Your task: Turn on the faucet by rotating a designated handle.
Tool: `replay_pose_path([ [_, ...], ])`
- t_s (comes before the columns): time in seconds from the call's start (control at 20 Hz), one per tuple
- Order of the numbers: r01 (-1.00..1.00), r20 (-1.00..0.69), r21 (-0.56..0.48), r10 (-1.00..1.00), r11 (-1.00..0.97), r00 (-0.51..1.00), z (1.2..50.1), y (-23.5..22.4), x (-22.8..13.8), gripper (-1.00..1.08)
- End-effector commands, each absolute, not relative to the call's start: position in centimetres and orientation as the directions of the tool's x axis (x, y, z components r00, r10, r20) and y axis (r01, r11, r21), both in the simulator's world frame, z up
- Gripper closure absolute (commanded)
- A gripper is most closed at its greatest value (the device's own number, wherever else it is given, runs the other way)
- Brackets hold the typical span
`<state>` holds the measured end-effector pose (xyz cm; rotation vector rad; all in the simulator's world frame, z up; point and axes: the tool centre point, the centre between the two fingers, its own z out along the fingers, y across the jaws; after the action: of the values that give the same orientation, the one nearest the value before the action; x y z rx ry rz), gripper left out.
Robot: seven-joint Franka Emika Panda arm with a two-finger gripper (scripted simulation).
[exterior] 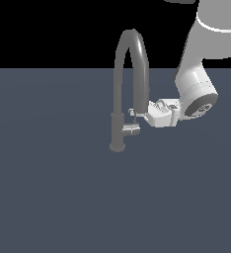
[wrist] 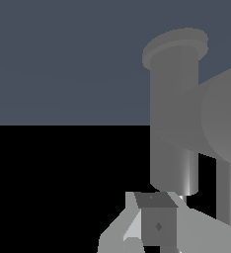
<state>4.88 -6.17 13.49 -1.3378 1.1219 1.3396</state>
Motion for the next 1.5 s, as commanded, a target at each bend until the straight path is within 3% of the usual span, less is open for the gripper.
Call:
replay_pose_path([
  [0.0, -0.984, -1.000, 0.002, -0.001, -0.176, -0.002, 13.6, -6.2, 4.6, 1.08],
  [1.45, -0.985, -1.000, -0.007, -0.003, -0.173, 0.008, 14.1, -7.2, -1.0, 1.08],
])
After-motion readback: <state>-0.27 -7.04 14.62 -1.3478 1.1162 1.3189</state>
